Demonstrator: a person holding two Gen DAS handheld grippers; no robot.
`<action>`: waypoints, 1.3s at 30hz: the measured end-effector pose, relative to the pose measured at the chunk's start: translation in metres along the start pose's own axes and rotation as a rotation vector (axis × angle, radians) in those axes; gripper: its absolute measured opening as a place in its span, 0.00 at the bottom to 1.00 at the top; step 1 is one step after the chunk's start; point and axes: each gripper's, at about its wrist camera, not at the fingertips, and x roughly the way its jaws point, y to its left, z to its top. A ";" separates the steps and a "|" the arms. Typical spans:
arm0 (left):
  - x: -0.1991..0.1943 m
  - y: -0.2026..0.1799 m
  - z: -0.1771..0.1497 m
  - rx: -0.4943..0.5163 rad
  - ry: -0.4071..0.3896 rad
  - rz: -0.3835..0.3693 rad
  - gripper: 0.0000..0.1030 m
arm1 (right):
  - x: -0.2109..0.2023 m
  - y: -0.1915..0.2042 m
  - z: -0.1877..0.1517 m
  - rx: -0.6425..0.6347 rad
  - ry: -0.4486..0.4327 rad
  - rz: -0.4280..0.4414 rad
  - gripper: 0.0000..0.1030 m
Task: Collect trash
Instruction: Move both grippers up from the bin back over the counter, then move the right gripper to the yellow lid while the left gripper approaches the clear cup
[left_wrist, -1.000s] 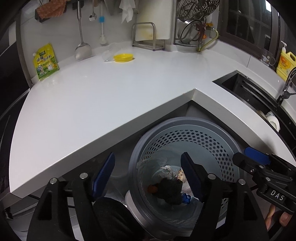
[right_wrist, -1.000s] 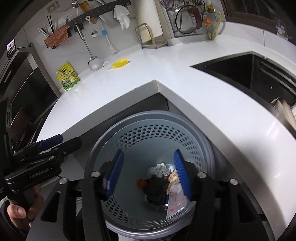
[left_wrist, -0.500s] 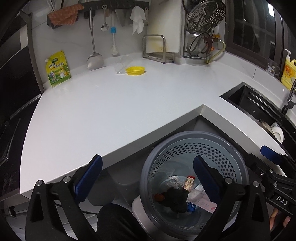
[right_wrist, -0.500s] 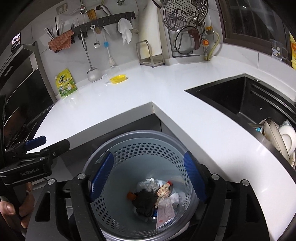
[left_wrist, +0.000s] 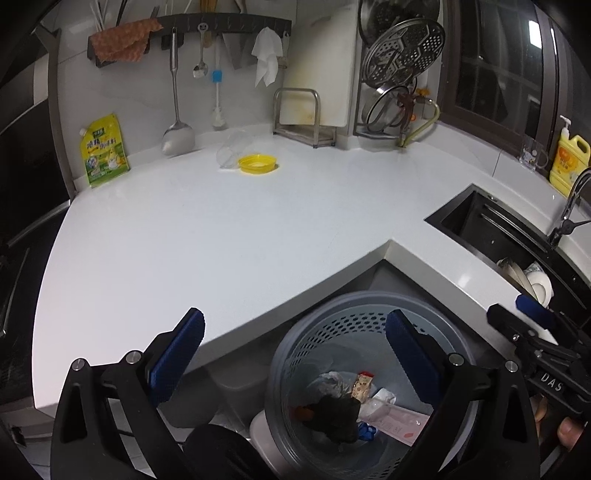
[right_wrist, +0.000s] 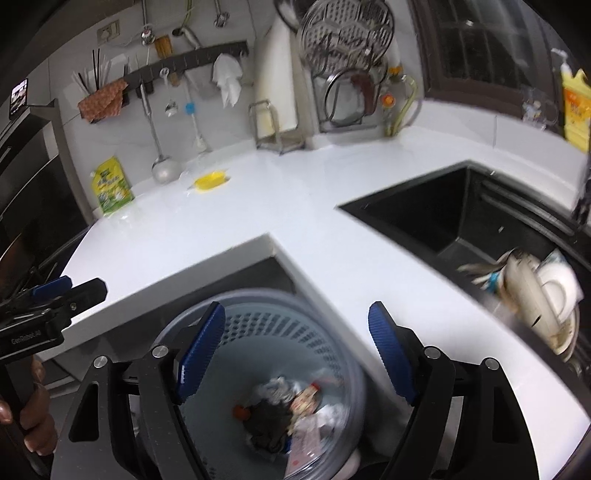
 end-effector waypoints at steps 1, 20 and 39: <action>-0.001 -0.001 0.003 0.012 -0.006 0.006 0.94 | -0.003 -0.002 0.001 0.011 -0.013 -0.008 0.74; 0.013 0.051 0.062 -0.006 -0.075 0.074 0.94 | 0.020 0.029 0.063 -0.060 -0.061 0.117 0.76; 0.117 0.165 0.145 -0.159 -0.023 0.143 0.94 | 0.193 0.108 0.196 -0.187 0.101 0.323 0.76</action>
